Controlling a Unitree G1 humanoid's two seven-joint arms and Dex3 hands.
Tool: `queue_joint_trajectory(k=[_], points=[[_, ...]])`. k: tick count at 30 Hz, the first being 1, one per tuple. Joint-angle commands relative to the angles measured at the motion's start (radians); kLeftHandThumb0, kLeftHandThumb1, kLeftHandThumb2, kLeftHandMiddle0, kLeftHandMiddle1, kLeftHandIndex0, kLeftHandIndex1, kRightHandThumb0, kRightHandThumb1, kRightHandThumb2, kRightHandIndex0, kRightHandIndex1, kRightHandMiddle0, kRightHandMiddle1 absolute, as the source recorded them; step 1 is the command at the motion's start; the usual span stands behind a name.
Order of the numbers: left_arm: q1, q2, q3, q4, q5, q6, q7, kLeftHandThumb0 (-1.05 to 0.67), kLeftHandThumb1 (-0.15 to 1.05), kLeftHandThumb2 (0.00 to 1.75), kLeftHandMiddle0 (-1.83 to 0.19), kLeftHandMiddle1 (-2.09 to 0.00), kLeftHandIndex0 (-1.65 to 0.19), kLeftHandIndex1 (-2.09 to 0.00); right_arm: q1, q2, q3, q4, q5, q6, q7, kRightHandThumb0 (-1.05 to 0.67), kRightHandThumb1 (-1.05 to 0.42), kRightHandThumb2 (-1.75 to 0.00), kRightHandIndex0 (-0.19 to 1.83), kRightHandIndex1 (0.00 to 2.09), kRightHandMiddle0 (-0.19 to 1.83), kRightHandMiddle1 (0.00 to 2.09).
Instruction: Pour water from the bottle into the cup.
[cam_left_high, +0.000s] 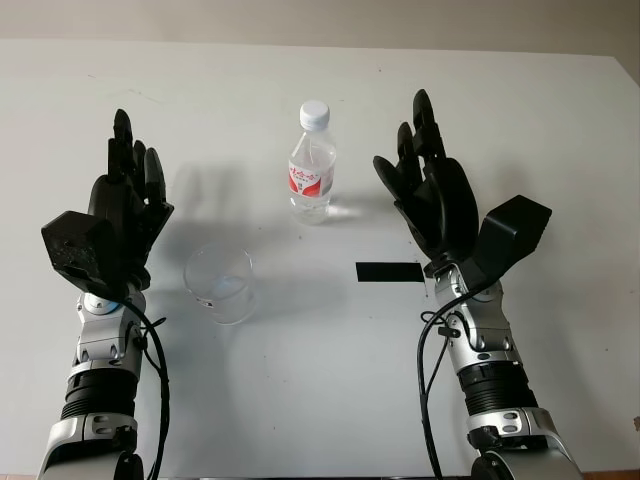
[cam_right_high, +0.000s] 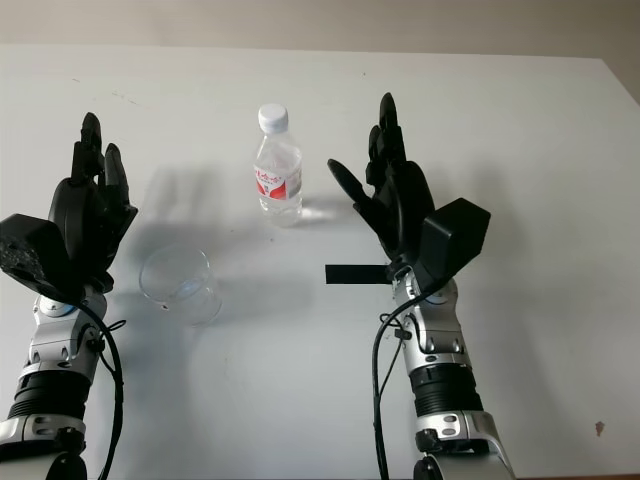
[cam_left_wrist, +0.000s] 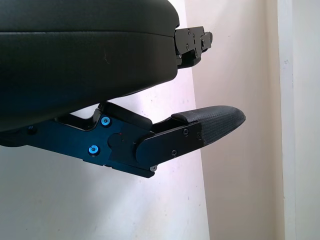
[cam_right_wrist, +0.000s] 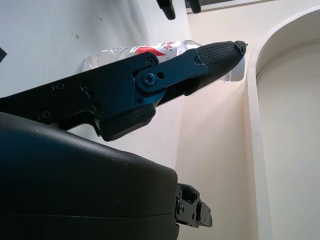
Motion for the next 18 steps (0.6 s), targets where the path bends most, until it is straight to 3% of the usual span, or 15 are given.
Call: queue_joint_trajectory(k=[1,11,18], points=[[0.002,0.005,0.000,-0.007,0.000,-0.005,0.002,-0.72,1.05,0.69,0.12,-0.05,0.15,-0.05,0.013,-0.004,0.002,-0.003,-0.002,-0.004,0.005,-0.82,-0.99,-0.05,-0.19,0.00,-0.19,0.00],[0.009,0.006,-0.002,-0.012,0.003,-0.004,-0.001,-0.72,1.05,0.70,0.12,-0.05,0.15,-0.05,0.013,-0.015,0.017,0.000,-0.029,0.010,0.020,-0.89,-0.96,-0.05,-0.19,0.00,-0.19,0.00],[0.004,0.006,-0.002,-0.011,0.000,-0.007,-0.003,-0.70,1.05,0.71,0.12,-0.06,0.15,-0.05,-0.085,-0.023,0.054,0.091,-0.071,-0.006,0.055,-0.92,-0.94,-0.04,-0.19,0.00,-0.19,0.00]])
